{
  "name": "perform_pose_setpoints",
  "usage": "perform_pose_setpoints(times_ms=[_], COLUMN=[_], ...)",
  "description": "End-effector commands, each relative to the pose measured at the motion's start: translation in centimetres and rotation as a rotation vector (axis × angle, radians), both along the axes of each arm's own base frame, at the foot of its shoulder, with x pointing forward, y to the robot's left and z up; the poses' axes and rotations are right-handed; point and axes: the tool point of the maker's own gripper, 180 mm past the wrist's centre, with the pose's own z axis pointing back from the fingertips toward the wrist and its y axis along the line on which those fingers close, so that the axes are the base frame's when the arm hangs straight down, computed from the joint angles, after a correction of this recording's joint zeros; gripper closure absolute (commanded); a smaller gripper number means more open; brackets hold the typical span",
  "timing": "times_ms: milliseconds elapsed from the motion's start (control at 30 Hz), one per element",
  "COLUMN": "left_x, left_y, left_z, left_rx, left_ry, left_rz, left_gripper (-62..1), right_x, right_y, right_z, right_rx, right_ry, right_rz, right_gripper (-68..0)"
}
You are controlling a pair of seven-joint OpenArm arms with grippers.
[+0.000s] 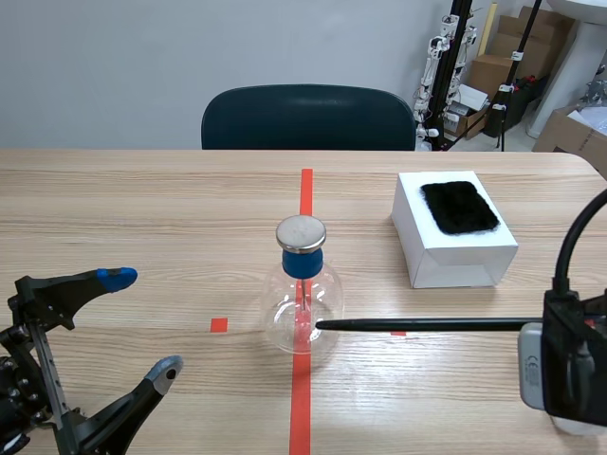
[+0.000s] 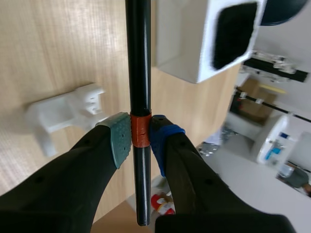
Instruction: Do the electroscope experiment. put the rod down on the box
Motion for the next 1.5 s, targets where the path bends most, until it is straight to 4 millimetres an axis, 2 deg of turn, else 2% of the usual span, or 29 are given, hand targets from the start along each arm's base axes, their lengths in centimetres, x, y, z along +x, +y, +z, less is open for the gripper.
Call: perform_pose_setpoints(times_ms=[0, 67, 300, 433, 633, 733, 867, 1167, 1467], left_x=[0.2, 0.2, 0.2, 0.2, 0.2, 0.2, 0.2, 0.2, 0.2], left_y=[0.3, 0.3, 0.3, 0.3, 0.3, 0.3, 0.3, 0.3, 0.3], left_z=[0.7, 0.7, 0.7, 0.7, 0.7, 0.7, 0.7, 0.7, 0.7], left_rx=[-0.019, -0.019, -0.019, -0.019, -0.019, -0.019, -0.019, -0.019, -0.019], left_ry=[-0.026, -0.026, -0.026, -0.026, -0.026, -0.026, -0.026, -0.026, -0.025], left_rz=[0.009, 0.009, 0.009, 0.009, 0.009, 0.009, 0.009, 0.009, 0.009], left_gripper=[-62.3, -62.3, -62.3, -62.3, -62.3, -62.3, -62.3, -62.3, -62.3], right_x=[0.4, 0.0, 1.0, 0.9, -0.1, 0.1, 0.9, 1.8, 1.3], right_y=[-0.2, -0.3, -0.2, 0.6, 2.6, 3.1, 2.7, 1.3, 1.2], right_z=[0.4, 0.0, 0.0, -0.4, -0.9, -0.7, -1.0, -3.1, -3.8], right_rx=[-0.002, 0.002, -0.01, -0.005, 0.04, 0.058, 0.072, 0.098, 0.084], right_ry=[0.009, 0.066, 0.083, 0.121, 0.207, 0.217, 0.213, 0.254, 0.273], right_rz=[-0.014, -0.027, -0.088, -0.095, -0.003, 0.029, 0.028, 0.034, 0.079], right_gripper=[-0.6, -0.6, -0.6, -0.6, -0.6, -0.6, -0.6, -0.6, -0.6])
